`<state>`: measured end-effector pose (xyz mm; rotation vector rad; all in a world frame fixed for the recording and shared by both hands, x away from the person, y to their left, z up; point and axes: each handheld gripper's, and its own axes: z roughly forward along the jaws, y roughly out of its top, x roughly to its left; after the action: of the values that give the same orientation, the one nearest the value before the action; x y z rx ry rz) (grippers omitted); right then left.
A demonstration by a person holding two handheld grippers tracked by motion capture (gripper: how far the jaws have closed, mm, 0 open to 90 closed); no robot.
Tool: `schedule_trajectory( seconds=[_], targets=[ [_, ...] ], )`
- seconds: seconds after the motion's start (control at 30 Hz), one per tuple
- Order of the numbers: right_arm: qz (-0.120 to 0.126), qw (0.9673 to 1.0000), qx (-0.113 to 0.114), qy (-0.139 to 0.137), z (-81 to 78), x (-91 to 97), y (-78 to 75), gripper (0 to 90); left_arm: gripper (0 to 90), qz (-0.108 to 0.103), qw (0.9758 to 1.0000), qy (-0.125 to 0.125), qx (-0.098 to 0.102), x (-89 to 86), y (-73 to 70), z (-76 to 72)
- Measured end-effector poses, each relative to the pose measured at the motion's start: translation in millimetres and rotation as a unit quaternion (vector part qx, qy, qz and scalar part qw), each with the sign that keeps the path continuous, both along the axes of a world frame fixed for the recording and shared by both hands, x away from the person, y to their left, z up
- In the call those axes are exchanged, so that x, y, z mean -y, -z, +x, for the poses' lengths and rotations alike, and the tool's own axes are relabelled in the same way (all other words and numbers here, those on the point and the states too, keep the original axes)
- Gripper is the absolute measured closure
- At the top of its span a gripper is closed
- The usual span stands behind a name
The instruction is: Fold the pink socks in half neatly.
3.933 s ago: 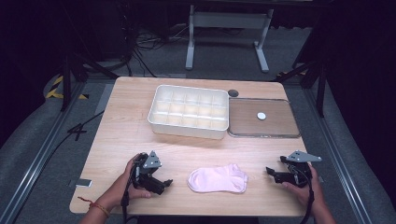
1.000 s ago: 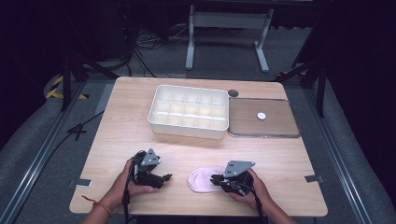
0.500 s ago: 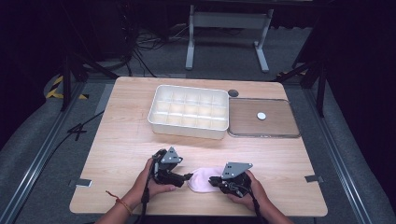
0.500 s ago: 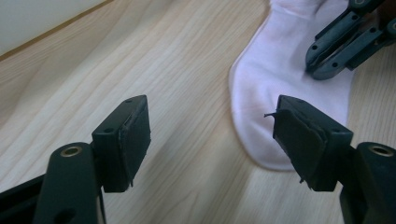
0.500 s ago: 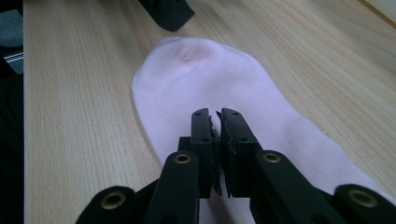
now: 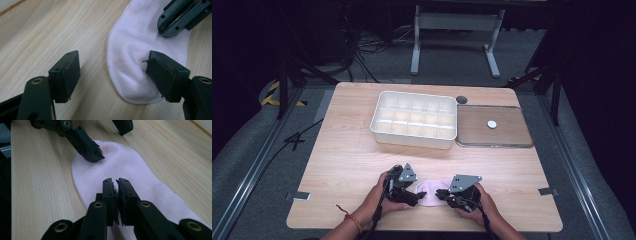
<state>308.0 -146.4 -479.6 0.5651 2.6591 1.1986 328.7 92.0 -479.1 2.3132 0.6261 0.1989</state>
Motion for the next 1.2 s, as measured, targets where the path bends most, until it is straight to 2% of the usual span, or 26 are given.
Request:
schedule_trajectory(
  seconds=[0.03, 0.07, 0.1, 0.23, 0.3, 0.4, 0.57, 0.63, 0.67, 0.73, 0.77, 0.87, 1.13, 1.2],
  targets=[
    [-0.001, 1.0000, 0.001, 0.000, -0.3, -0.1, -0.2, 84.4, 29.1, 0.003, 1.0000, -0.001, -0.001, -0.1, -0.7, -1.0],
    [-0.002, 1.0000, 0.002, 0.000, -0.5, -0.4, -0.2, 84.4, 32.1, 0.001, 0.9999, 0.013, -0.002, -0.4, -1.5, -1.4],
    [-0.003, 1.0000, 0.004, 0.001, -1.0, -0.7, -0.3, 84.4, 39.0, 0.000, 0.9998, 0.018, -0.003, -0.3, -2.1, -2.1],
    [-0.012, 0.9998, 0.017, 0.002, -4.3, -2.9, -0.9, 84.5, 50.7, 0.003, 0.9998, 0.016, -0.009, -1.9, -4.1, 0.9],
    [-0.009, 0.9999, 0.012, 0.004, -3.7, -3.2, -0.8, 84.5, 55.8, -0.001, 0.9998, 0.014, -0.011, -3.2, -4.0, 2.3],
    [-0.011, 0.9999, 0.010, 0.003, -2.8, -3.9, -1.3, 84.5, 58.6, 0.009, 0.9996, 0.022, -0.015, -3.5, -5.9, 6.5],
    [-0.011, 0.9999, 0.000, 0.009, 1.4, -6.0, -1.9, 84.6, 61.0, -0.005, 0.9997, 0.008, -0.022, -6.2, -4.9, 10.1],
    [-0.007, 0.9999, -0.005, 0.009, 3.0, -5.6, -1.6, 84.7, 61.8, 0.003, 0.9997, 0.010, -0.021, -5.9, -5.9, 10.3],
    [-0.009, 0.9999, -0.005, 0.009, 3.0, -5.9, -1.8, 84.7, 64.7, -0.005, 0.9995, 0.011, -0.029, -5.6, -5.5, 10.7],
    [-0.010, 0.9999, -0.007, 0.010, 3.9, -6.7, -2.2, 84.8, 69.5, -0.007, 0.9994, 0.011, -0.031, -5.5, -5.3, 10.9],
    [-0.012, 0.9999, -0.006, 0.010, 5.2, -7.9, -2.5, 84.8, 72.0, -0.013, 0.9990, 0.008, -0.042, -4.2, -5.3, 13.4],
    [-0.017, 0.9998, -0.008, 0.007, 5.8, -8.4, -3.5, 84.8, 76.1, -0.020, 0.9986, 0.010, -0.047, -0.7, -4.7, 15.4],
    [-0.025, 0.9996, 0.001, 0.011, 4.3, -8.2, -4.6, 83.6, 82.0, -0.017, 0.9989, 0.011, -0.043, 0.0, -5.3, 13.0],
    [-0.022, 0.9995, 0.013, 0.019, 2.4, -6.1, -6.0, 83.9, 82.2, -0.011, 0.9991, 0.013, -0.039, 0.0, -6.1, 12.1]
  ],
)
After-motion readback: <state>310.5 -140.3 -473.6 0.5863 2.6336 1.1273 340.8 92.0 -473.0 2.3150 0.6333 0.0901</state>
